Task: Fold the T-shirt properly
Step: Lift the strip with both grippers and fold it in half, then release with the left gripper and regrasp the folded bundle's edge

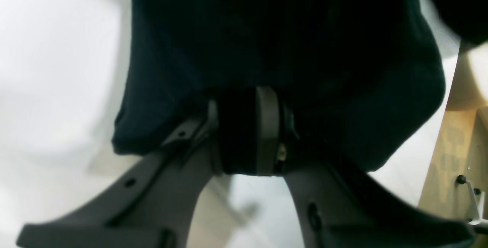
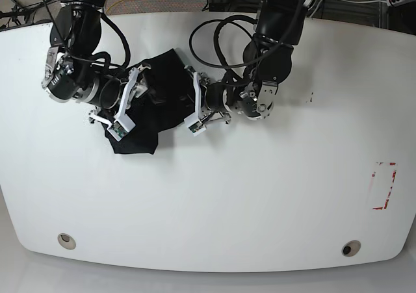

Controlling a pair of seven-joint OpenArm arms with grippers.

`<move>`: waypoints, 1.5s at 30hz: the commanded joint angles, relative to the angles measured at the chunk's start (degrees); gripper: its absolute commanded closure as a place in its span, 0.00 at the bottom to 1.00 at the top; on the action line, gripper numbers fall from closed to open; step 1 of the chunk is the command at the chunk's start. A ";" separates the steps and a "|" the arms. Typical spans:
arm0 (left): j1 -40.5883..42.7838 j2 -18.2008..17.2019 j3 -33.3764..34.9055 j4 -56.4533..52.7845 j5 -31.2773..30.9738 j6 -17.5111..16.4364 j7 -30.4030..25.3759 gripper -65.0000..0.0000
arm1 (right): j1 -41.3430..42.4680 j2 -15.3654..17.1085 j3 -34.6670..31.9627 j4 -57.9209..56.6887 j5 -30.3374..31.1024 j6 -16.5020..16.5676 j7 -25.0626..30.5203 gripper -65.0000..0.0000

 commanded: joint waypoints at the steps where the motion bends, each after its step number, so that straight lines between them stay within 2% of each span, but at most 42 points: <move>1: -0.17 0.01 -0.08 2.95 1.91 0.14 1.69 0.83 | 0.61 1.10 -0.28 1.32 0.02 0.12 1.11 0.20; 3: -0.17 0.01 -0.08 4.27 1.91 0.14 1.69 0.83 | 0.52 1.01 -0.28 1.32 0.02 0.12 1.20 0.13; 5: -0.17 0.01 -0.08 5.32 1.82 0.14 1.69 0.83 | 0.52 0.92 -0.28 1.49 0.02 0.12 1.20 0.14; 10: 1.06 0.01 -3.77 10.77 1.21 0.14 1.60 0.83 | 0.52 1.27 0.07 2.46 0.11 0.12 1.46 0.21; 15: 1.41 -0.25 -9.31 17.01 -6.71 0.14 1.69 0.83 | 0.61 3.47 5.44 2.72 2.04 0.12 1.46 0.30; 20: 2.64 -6.22 -13.44 21.76 -16.11 0.14 1.69 0.83 | -0.71 4.52 12.82 2.37 9.78 0.12 1.46 0.39; 26: 5.63 -13.52 -18.19 24.93 -23.06 0.14 1.69 0.83 | -2.73 4.79 13.96 0.97 9.43 0.12 1.46 0.40; 34: 10.73 -20.20 -23.91 26.42 -29.30 0.14 1.69 0.83 | 1.49 2.68 11.50 -2.90 1.43 0.12 1.90 0.40; 40: 13.89 -23.54 -24.43 27.48 -30.97 0.14 1.69 0.83 | 5.88 2.59 2.89 -7.91 -3.06 0.12 4.72 0.41; 42: 14.16 -23.63 -24.87 27.48 -30.97 0.14 1.69 0.83 | 7.29 1.36 -0.45 -9.23 -3.32 0.12 5.42 0.41; 45: 14.33 -23.63 -26.81 27.48 -30.97 0.14 1.69 0.83 | 8.34 -2.25 -4.06 -9.94 -3.32 0.12 5.51 0.41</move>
